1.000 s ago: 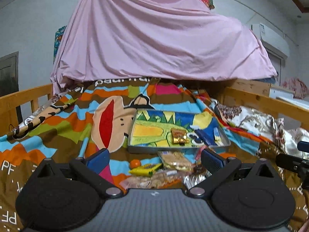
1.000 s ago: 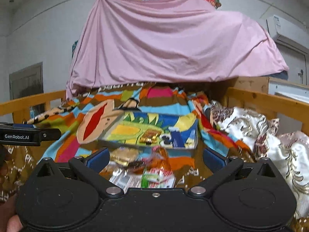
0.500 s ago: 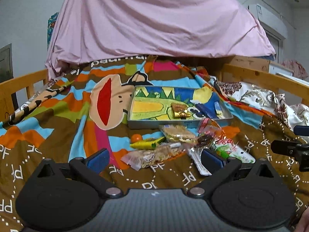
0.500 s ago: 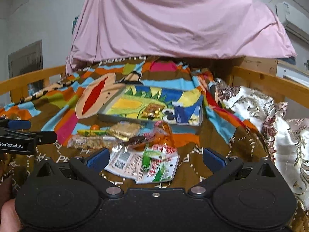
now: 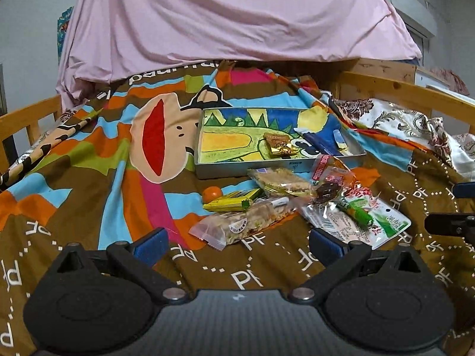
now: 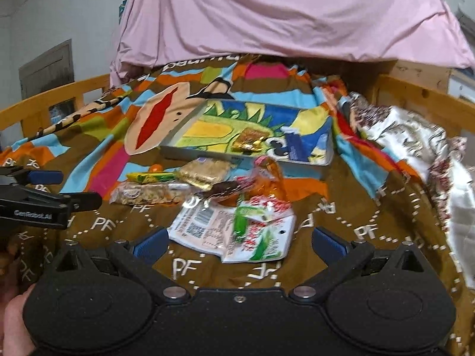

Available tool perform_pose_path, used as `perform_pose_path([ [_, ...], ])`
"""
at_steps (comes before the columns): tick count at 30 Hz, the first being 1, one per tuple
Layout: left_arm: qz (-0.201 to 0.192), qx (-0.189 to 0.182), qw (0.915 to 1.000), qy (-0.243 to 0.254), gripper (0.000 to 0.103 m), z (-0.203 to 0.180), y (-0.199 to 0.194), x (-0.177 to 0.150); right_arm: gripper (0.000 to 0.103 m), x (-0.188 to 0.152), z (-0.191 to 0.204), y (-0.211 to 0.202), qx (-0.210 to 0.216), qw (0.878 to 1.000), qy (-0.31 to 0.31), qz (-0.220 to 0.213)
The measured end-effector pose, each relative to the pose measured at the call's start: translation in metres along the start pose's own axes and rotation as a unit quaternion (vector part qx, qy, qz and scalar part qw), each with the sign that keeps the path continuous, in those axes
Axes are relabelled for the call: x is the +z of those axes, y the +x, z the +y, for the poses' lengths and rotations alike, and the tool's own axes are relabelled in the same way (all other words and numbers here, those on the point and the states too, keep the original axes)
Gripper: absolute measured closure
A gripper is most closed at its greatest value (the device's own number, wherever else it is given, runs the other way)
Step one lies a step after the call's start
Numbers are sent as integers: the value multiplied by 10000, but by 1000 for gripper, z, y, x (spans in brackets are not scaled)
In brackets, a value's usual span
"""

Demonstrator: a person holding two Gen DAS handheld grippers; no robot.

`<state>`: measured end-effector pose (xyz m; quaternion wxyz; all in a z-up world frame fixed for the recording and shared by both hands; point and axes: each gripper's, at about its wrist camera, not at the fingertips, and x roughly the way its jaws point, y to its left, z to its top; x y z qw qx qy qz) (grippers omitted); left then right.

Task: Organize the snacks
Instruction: 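Withdraw both tools from the tray back toward the snack pile, then lower the right tool onto the orange fruit bag and close on it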

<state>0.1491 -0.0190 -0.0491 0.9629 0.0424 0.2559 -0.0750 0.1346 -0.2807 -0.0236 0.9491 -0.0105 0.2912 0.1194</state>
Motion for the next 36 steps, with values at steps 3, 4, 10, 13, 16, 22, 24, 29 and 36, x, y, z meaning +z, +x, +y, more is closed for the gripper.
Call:
perform_pose_path([
  [3,57,19,10000,-37,0,6,6,1,1,2,-1,8,166,9998,86,97],
  [4,69,18,10000,-55,0,8,8,1,1,2,-1,11,222,9996,114,129],
  [10,124,-61,9997,-204,0,17,20,5,1,5,-3,27,463,9983,239,270],
  [13,120,-121,9997,-182,0,17,25,8,1,9,-6,36,461,9983,184,312],
  [16,95,-231,9997,-49,0,11,32,13,1,14,-10,45,321,9991,-132,258],
  [22,59,-539,9979,341,0,-10,49,22,1,21,-20,65,186,9944,-1031,129],
  [24,67,-727,9958,545,0,-18,56,25,1,23,-24,76,182,9917,-1267,115],
  [29,244,-1303,9855,1062,0,-36,75,33,1,23,-35,104,267,9880,-1513,179],
  [36,476,-1900,9739,1147,0,-43,98,42,1,25,-39,132,522,9875,-1454,306],
])
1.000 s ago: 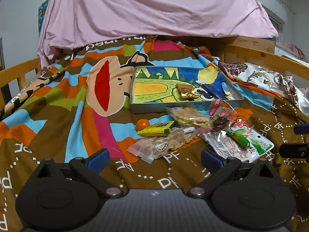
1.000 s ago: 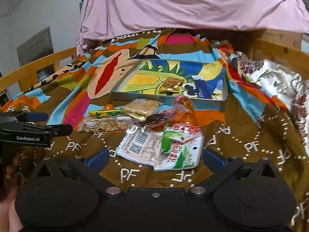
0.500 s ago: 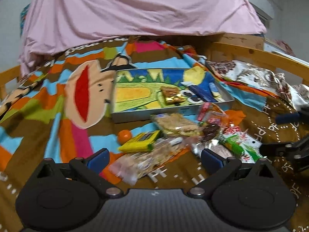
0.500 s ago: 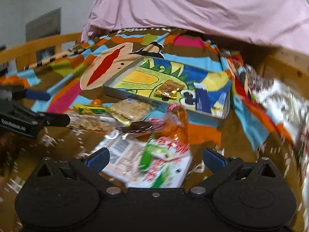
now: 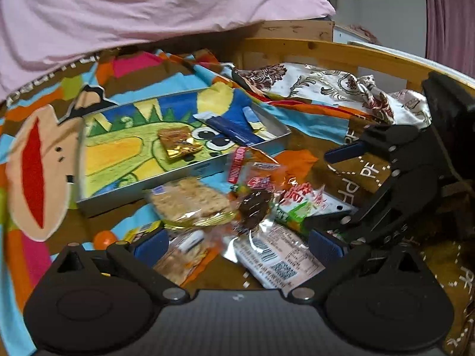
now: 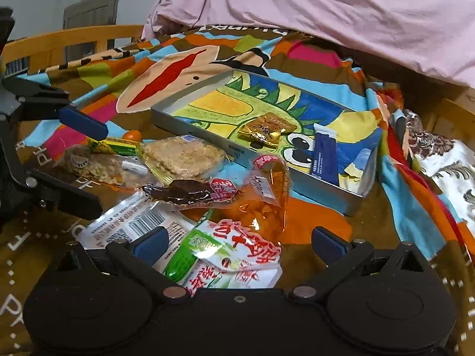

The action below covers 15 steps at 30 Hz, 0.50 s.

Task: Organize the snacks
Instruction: 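Lower the right tool onto the orange fruit bag and close on it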

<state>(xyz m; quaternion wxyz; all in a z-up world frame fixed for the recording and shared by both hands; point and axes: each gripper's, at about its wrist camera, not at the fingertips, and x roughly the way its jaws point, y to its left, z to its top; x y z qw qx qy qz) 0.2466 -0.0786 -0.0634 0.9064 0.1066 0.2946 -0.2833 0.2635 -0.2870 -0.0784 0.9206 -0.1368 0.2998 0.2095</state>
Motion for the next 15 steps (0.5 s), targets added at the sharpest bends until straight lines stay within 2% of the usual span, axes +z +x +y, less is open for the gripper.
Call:
perform_pose_path([
  [3,94,-203,9996,-162,0,6,8,2,2,0,1,10,16,10000,-77,59],
  [7,130,-282,9990,-333,0,11,17,4,12,-1,-6,19,164,9996,138,168],
  [10,101,-274,9992,-280,0,11,18,6,19,-2,-14,23,394,9980,429,247],
  [15,13,-279,9996,-89,0,6,17,10,18,0,-24,22,659,9943,757,355],
])
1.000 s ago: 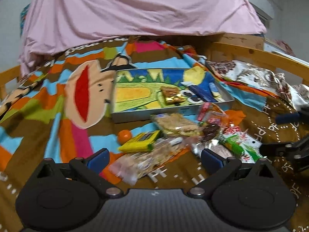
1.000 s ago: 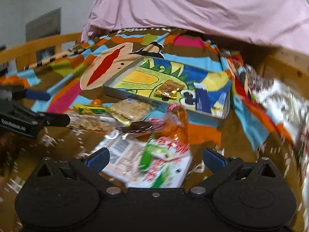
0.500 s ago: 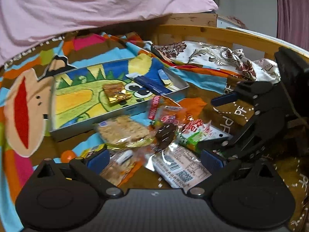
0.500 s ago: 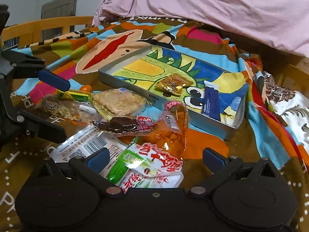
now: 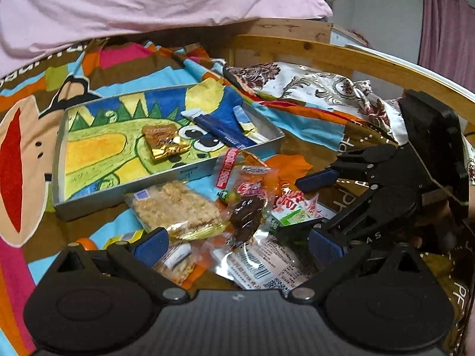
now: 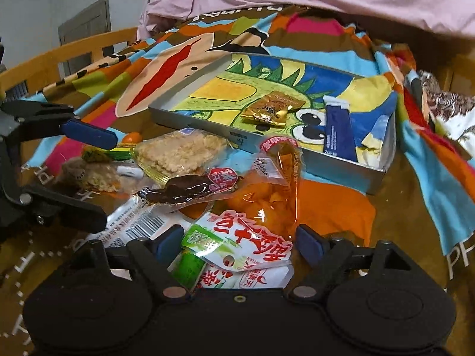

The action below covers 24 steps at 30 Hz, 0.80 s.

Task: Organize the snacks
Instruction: 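Lower the right tool onto the orange fruit bag and close on it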

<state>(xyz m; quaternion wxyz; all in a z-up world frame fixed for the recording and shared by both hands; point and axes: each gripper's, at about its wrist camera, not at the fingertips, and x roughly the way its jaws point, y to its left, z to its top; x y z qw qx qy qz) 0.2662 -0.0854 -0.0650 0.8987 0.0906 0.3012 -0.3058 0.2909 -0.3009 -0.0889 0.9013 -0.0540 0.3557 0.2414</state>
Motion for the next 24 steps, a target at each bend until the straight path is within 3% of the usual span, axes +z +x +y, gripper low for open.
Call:
perform_pose_path([
  [8,76,-14,9993,360,1,-12,7,7,14,3,-7,-1,106,9998,163,33],
  [10,113,-16,9993,348,1,-11,8,7,22,5,-7,0,113,9998,128,57],
  [24,290,-142,9963,797,1,-25,21,19,51,16,-27,-25,273,9983,-218,458],
])
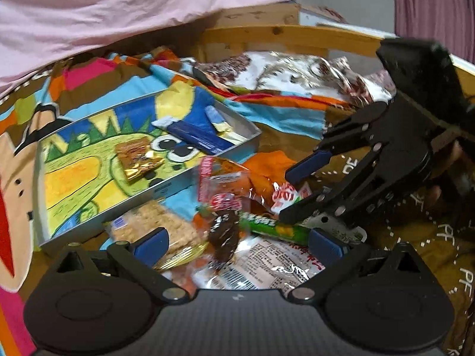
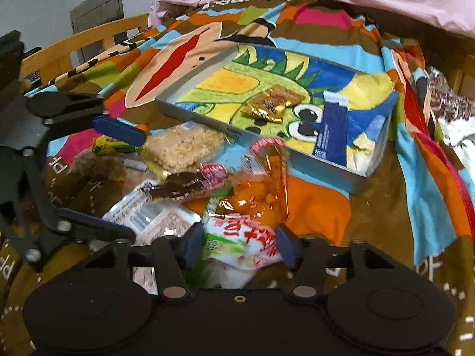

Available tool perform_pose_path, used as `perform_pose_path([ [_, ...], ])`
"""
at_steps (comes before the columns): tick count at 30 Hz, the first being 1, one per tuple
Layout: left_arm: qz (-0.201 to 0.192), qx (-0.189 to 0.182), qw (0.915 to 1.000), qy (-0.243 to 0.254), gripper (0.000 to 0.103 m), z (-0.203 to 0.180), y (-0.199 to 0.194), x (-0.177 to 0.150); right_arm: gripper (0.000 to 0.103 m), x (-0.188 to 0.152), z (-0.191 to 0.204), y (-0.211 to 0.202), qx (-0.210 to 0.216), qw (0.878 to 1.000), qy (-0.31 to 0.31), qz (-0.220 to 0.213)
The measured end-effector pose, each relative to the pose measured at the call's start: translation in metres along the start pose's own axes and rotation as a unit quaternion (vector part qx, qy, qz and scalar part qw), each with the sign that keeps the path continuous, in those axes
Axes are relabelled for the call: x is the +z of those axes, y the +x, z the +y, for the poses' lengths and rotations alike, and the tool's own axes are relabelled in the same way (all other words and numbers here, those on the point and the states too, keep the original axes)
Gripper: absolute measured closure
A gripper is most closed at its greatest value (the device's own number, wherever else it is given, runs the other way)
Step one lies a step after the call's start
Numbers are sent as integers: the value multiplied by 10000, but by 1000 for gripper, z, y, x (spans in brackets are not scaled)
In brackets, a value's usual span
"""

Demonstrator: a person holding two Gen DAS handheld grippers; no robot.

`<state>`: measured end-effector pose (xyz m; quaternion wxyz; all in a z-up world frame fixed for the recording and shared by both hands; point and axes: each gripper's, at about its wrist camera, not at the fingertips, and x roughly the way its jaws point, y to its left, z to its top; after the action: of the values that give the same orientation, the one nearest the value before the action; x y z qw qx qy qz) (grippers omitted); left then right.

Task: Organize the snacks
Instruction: 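Lower the right tool onto the orange fruit bag and close on it, then grasp a small brown snack with the left tool while the right tool lifts the orange bag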

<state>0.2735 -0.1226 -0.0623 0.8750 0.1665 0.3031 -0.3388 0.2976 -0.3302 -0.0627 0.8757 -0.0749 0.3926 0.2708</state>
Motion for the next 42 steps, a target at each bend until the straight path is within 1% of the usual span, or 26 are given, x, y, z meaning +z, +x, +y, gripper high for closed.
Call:
perform_pose_path([
  [3,146,-45,9998,87,2,-2,13,3,52,-3,-4,-6,155,9997,-67,165],
  [4,204,-58,9997,86,4,-2,18,4,49,-5,-6,-8,187,9996,-96,198],
  [5,258,-59,9996,80,7,-1,22,5,46,-6,-7,-9,196,9996,-111,194],
  [6,307,-70,9995,70,9,0,25,5,46,-8,-8,-10,168,9996,-100,189],
  [8,420,-140,9990,22,20,2,31,4,46,-9,-12,-11,25,9998,-80,164],
  [9,442,-161,9989,11,21,2,31,3,45,-9,-16,-12,46,9999,-6,126],
  [11,481,-224,9986,-1,21,1,30,1,41,-9,-24,-15,128,9997,216,2],
  [13,517,-273,9983,-66,21,-2,28,-1,32,-7,-25,-14,140,9994,272,-134],
  [16,687,-245,9970,-253,21,-7,27,-5,33,-2,-20,-6,73,9995,188,-254],
  [18,814,-151,9958,-404,23,-10,31,-7,34,2,-15,4,88,9994,211,-266],
  [21,852,51,9945,-601,28,-10,36,-7,34,1,-9,20,-18,9996,186,-199],
  [24,878,242,9936,-671,36,-8,37,-5,33,-2,-10,23,-32,9994,274,-232],
  [26,870,286,9930,-750,44,-5,36,-5,36,-1,-13,22,15,9989,413,-230],
  [27,869,294,9925,-802,46,-2,34,-5,41,0,-12,20,28,9989,419,-226],
  [28,868,282,9922,-850,47,0,33,-5,46,1,-11,18,62,9990,366,-233],
  [30,868,266,9915,-933,47,2,31,-6,46,2,-7,15,30,9995,257,-175],
  [31,852,249,9914,-964,47,3,29,-6,44,2,-5,15,8,9998,158,-149],
  [32,834,248,9913,-989,44,5,29,-7,40,1,-4,15,-31,9998,74,-160],
  [33,817,272,9911,-1018,41,5,28,-7,32,0,-4,16,-95,9998,57,-160],
  [34,800,310,9904,-1081,38,7,28,-8,29,0,-5,17,-149,9998,73,-134],
  [37,774,278,9885,-1272,37,10,31,-8,26,-1,-12,20,-86,9996,223,-125],
  [42,788,378,9894,-1164,37,6,38,-4,25,-5,-16,32,3,9991,402,-132],
])
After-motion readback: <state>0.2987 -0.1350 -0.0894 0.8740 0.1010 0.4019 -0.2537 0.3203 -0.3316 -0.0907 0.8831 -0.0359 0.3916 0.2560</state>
